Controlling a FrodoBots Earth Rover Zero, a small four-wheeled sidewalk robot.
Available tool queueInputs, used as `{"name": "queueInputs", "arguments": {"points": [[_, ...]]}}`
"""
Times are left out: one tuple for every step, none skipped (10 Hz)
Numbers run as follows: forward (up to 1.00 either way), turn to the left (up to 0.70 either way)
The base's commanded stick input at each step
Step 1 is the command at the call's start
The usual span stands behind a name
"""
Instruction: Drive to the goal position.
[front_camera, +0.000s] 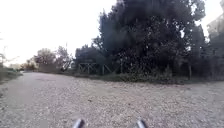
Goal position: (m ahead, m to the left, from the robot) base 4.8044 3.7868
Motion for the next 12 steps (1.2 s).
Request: {"name": "queueInputs", "arguments": {"points": [[0.0,0.0],[0.0,0.0],[0.0,0.0],[0.08,0.0],[0.36,0.0],[0.7,0.0],[0.7,0.0],[0.7,0.17],[0.69,0.35],[0.66,0.33],[0.56,0.54],[0.6,0.4]]}}
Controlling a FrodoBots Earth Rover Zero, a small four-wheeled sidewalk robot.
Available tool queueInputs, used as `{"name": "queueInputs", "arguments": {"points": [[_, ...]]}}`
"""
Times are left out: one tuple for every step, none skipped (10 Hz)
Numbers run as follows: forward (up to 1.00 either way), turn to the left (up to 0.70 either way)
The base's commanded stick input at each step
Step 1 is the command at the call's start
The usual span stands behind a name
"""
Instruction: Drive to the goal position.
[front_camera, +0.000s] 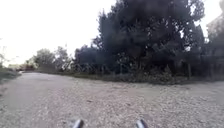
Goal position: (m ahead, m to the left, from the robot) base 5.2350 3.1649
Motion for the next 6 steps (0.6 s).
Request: {"name": "queueInputs", "arguments": {"points": [[0.63,0.32],[0.64,0.32],[0.64,0.32],[0.64,0.32],[0.65,0.32],[0.65,0.32]]}}
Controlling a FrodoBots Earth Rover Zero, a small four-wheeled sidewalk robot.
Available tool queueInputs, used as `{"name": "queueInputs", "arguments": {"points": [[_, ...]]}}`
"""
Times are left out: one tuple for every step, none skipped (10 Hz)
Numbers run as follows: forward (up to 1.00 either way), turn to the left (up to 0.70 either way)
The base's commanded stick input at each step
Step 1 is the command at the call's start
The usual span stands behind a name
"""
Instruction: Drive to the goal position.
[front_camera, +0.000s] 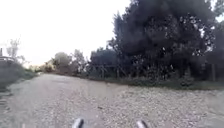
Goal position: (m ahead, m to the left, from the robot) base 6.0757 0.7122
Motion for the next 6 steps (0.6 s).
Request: {"name": "queueInputs", "arguments": {"points": [[0.65,0.32],[0.65,0.32],[0.65,0.3],[0.65,0.27],[0.65,0.0],[0.65,0.0]]}}
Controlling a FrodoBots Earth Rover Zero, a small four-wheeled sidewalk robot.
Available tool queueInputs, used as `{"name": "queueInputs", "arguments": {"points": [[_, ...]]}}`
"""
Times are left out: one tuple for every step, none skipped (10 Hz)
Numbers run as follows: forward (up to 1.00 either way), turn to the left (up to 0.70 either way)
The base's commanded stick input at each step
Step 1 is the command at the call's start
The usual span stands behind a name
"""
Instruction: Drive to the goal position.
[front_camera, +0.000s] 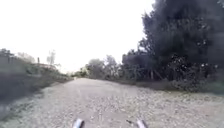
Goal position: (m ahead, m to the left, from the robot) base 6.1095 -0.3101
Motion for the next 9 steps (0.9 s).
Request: {"name": "queueInputs", "arguments": {"points": [[0.65,0.0],[0.65,0.0],[0.65,0.0],[0.65,0.0],[0.65,0.0],[0.65,0.0],[0.65,0.0],[0.65,0.0],[0.64,0.0]]}}
